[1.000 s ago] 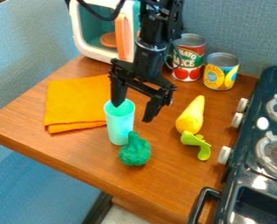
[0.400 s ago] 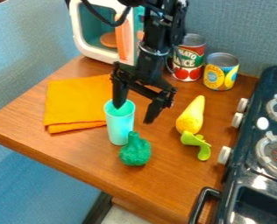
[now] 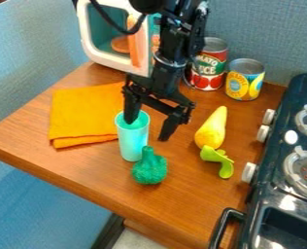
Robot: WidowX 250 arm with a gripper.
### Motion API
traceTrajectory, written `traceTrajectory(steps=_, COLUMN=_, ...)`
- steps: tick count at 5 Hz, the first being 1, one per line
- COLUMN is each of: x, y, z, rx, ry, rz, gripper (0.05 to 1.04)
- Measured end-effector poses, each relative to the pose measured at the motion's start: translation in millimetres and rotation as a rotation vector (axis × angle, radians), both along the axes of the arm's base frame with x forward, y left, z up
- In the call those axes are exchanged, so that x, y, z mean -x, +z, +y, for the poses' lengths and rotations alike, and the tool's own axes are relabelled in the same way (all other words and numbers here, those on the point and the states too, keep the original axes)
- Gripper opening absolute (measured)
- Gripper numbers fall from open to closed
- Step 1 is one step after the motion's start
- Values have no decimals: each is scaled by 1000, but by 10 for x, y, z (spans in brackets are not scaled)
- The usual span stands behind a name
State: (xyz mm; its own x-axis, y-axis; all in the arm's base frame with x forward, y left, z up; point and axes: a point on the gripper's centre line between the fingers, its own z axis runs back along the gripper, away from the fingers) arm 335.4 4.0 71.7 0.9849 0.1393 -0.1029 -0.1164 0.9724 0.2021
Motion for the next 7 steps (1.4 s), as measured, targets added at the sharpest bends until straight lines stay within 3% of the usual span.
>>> traceTrajectory(steps=1, x=-34, y=6, z=3, rx=0, ry=2, rz=-6, gripper=936)
traceTrajectory(steps=3, x=-56, y=-44, z=-4, rx=7, ry=4, rz=-7, gripper=385)
traceTrajectory(steps=4, x=-55, y=-45, z=-11, rx=11, ry=6, rz=-7, gripper=171)
traceTrajectory(steps=5, x=-36, y=-42, z=7, rx=4, ry=27, rz=2, gripper=87)
traceTrajectory(steps=6, x=-62, y=24, z=71, rx=-7, ry=56, rz=0, gripper=83)
traceTrajectory(steps=7, x=-214, y=222, z=63, rx=29, ry=40, rz=-41, gripper=83)
